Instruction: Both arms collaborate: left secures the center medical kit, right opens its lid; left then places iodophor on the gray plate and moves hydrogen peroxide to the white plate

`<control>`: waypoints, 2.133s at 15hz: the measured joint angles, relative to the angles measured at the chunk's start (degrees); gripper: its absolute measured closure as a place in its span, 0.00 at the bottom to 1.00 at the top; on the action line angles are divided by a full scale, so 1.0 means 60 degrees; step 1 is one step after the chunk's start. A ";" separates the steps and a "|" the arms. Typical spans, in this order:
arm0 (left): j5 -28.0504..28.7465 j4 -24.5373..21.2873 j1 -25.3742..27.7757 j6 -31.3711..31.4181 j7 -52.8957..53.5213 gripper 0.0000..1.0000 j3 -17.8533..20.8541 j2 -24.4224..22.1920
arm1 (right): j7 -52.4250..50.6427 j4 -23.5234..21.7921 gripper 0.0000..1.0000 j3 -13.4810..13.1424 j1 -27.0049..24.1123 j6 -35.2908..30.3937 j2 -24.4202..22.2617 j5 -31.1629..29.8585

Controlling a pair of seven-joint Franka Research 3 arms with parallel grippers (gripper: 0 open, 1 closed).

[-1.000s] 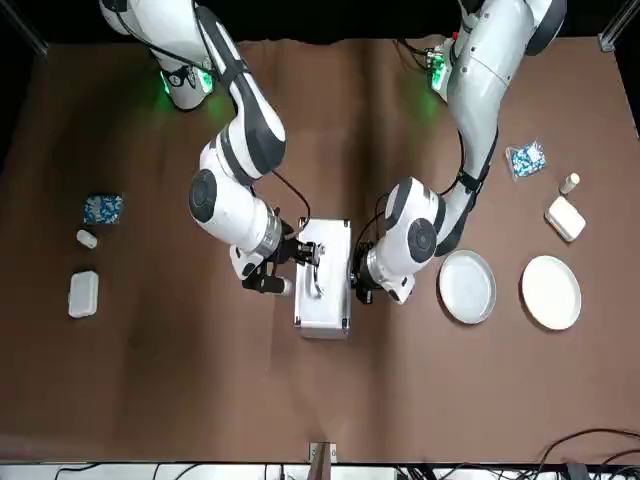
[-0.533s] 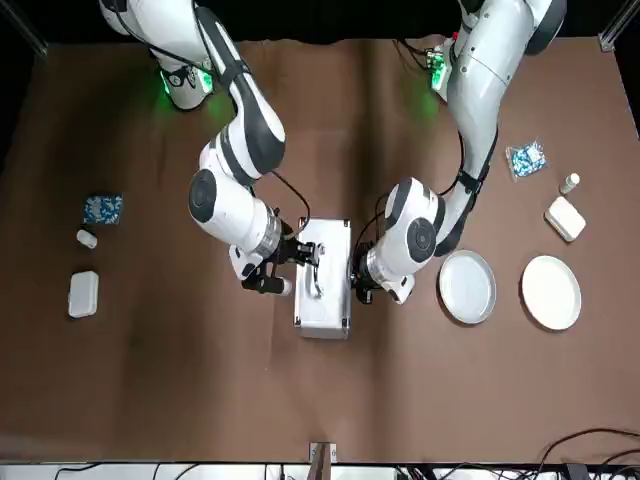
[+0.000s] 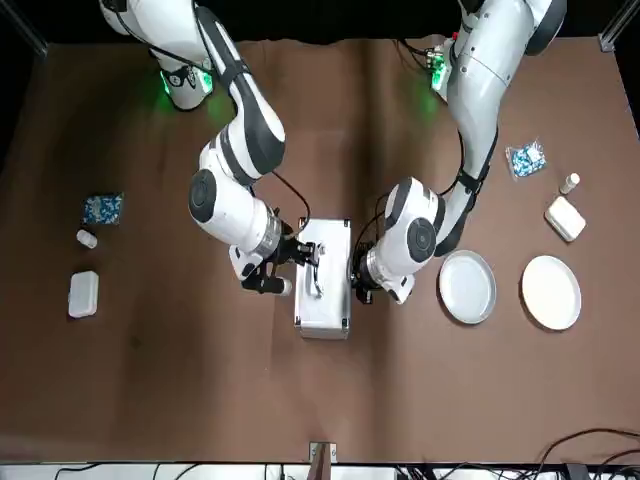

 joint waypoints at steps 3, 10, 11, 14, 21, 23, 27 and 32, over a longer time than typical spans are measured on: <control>0.0000 0.0000 0.0000 0.0000 0.0000 0.70 0.0000 0.0000 | -0.0036 0.0000 0.55 0.0019 0.0033 -0.0027 0.0000 0.0000; 0.0000 0.0000 0.0000 -0.0002 0.0000 0.70 0.0001 0.0000 | -0.0504 -0.0009 0.56 0.0049 0.0073 -0.0071 0.0033 0.0000; 0.0000 0.0000 0.0000 -0.0002 0.0000 0.70 0.0001 0.0000 | -0.0725 -0.0015 0.56 0.0049 0.0073 -0.0073 0.0051 0.0000; 0.0000 0.0000 0.0000 -0.0002 0.0000 0.70 0.0001 0.0000 | -0.1128 -0.0053 0.57 0.0064 0.0093 -0.0081 0.0157 0.0000; 0.0001 0.0000 0.0000 -0.0002 0.0000 0.70 0.0002 0.0000 | -0.1241 -0.0064 0.61 0.0079 0.0329 -0.0054 0.0479 0.0000; 0.0001 0.0000 0.0000 -0.0002 0.0000 0.70 0.0002 0.0000 | -0.1241 -0.0064 0.63 0.0082 0.0401 -0.0052 0.0497 0.0002; 0.0001 0.0000 0.0000 -0.0002 0.0000 0.70 0.0002 0.0001 | -0.1234 -0.0064 0.74 0.0082 0.0493 -0.0041 0.0505 0.0004; 0.0001 0.0000 0.0000 -0.0003 0.0000 0.70 0.0002 0.0001 | -0.1232 -0.0064 0.81 0.0081 0.0525 -0.0040 0.0507 0.0005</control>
